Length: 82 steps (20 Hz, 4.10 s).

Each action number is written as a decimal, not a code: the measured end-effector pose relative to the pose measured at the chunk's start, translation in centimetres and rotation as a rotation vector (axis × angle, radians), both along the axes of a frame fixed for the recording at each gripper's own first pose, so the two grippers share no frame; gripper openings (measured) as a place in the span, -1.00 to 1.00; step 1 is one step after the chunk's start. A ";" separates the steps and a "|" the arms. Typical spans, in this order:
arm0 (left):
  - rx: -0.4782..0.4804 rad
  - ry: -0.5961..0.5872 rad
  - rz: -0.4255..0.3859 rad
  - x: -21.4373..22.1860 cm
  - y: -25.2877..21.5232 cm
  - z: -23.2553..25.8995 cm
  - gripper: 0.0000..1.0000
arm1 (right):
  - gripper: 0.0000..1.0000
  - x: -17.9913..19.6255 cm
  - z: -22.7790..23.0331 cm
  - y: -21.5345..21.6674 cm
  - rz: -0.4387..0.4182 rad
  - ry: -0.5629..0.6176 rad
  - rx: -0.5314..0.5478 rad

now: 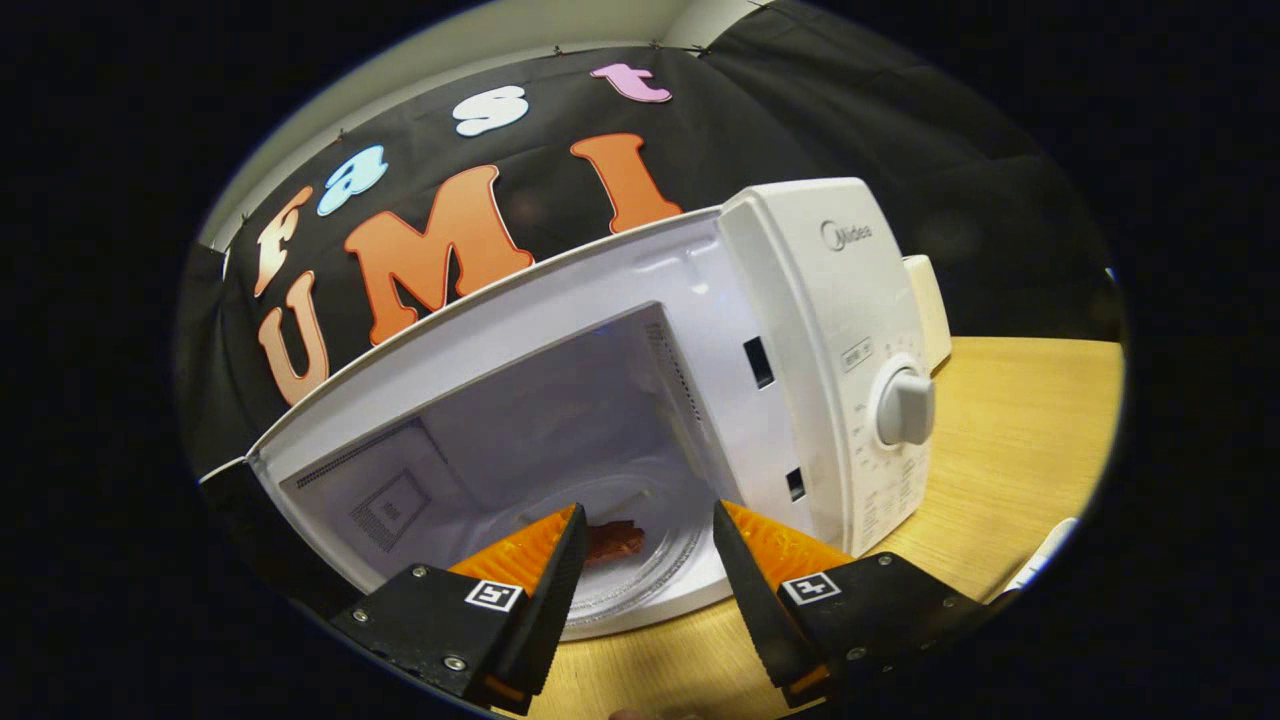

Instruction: Open the microwave oven with the left hand, put the food in, and close the microwave oven.

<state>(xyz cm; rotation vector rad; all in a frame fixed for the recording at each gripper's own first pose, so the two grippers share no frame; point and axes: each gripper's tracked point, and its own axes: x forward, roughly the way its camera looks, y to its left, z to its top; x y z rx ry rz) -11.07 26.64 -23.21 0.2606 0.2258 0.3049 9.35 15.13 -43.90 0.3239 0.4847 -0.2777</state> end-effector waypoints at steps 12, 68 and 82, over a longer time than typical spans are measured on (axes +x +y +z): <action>-0.045 0.018 -0.146 0.7 -10.1 -2.3 0.50 | 0.61 -7.7 12.2 -5.8 0.253 -0.132 -0.099; -0.102 0.105 -0.459 28.4 -40.4 -14.6 -1.00 | 0.65 -14.3 18.3 -23.1 0.374 -0.117 -0.204; 0.021 -0.054 -0.469 20.9 -35.5 2.0 -0.34 | 0.65 -11.1 27.0 -20.0 0.375 -0.218 -0.274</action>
